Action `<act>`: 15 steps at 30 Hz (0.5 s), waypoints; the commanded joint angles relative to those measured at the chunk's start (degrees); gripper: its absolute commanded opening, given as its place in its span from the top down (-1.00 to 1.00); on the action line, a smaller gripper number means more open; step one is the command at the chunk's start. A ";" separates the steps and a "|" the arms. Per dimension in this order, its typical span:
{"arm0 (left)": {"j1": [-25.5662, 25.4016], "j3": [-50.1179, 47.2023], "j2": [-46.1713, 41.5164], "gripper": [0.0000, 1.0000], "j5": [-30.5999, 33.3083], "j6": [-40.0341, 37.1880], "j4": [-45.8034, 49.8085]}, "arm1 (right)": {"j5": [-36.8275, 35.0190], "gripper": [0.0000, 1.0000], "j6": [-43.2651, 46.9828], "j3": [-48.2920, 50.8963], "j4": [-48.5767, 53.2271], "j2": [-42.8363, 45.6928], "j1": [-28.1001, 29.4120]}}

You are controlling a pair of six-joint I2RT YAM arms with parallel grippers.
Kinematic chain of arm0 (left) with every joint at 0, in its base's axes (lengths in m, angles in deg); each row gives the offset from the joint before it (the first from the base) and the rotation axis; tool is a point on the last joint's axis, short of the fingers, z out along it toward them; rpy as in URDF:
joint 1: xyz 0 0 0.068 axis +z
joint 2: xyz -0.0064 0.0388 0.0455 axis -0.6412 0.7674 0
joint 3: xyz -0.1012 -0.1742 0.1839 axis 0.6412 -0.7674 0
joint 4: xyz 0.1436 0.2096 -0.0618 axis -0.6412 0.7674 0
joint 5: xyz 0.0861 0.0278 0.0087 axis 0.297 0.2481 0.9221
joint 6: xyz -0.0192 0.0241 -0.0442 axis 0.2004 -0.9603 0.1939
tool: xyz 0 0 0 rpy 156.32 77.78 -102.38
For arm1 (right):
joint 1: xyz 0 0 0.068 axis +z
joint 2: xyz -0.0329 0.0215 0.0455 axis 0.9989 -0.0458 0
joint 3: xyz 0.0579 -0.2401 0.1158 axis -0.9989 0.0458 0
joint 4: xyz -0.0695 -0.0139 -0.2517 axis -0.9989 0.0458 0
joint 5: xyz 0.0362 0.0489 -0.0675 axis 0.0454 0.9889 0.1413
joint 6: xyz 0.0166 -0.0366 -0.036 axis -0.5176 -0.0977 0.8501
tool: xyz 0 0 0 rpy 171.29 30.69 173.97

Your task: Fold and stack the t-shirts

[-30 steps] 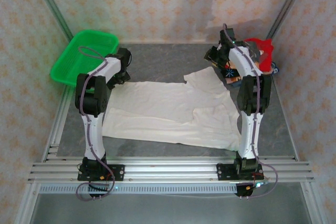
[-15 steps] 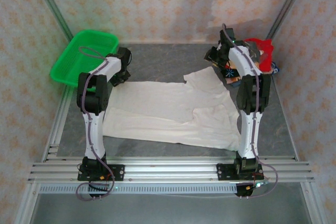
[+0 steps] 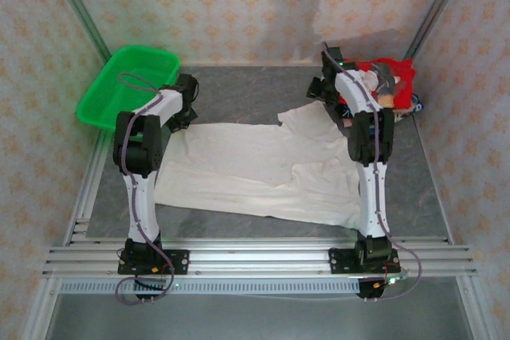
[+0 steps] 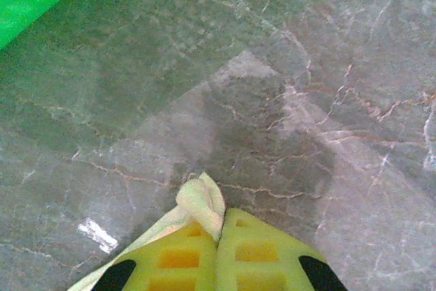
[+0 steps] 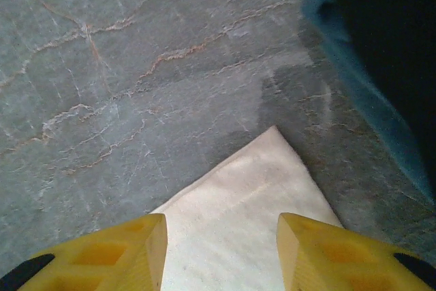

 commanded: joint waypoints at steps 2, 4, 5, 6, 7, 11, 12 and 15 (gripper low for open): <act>0.57 -4.57 -0.79 1.00 -0.67 -0.67 1.89 | -7.29 0.07 2.26 -4.06 2.56 -2.85 2.17; 0.56 -5.16 -1.19 1.00 -0.81 -0.82 1.94 | -9.80 0.07 2.25 -4.90 2.73 -3.60 2.60; 0.57 -5.50 -1.40 1.00 -0.85 -0.99 1.76 | -11.03 0.07 2.26 -5.15 2.43 -3.77 2.73; 0.46 -5.74 -1.64 1.00 -0.87 -1.09 1.66 | -11.68 0.07 2.21 -5.02 1.93 -3.75 2.82; 0.43 -5.83 -1.71 1.00 -0.94 -1.21 1.64 | -12.53 0.07 2.26 -5.07 1.49 -3.90 2.91; 0.43 -5.85 -1.52 1.00 -1.31 -1.46 1.62 | -15.18 0.07 2.52 -5.75 0.56 -4.70 2.90; 0.42 -5.88 -1.43 1.00 -1.29 -1.54 1.62 | -15.52 0.07 2.61 -6.11 0.74 -5.11 2.86; 0.44 -6.13 -1.58 1.00 -1.33 -1.64 1.54 | -16.70 0.07 2.61 -6.42 0.67 -5.85 2.88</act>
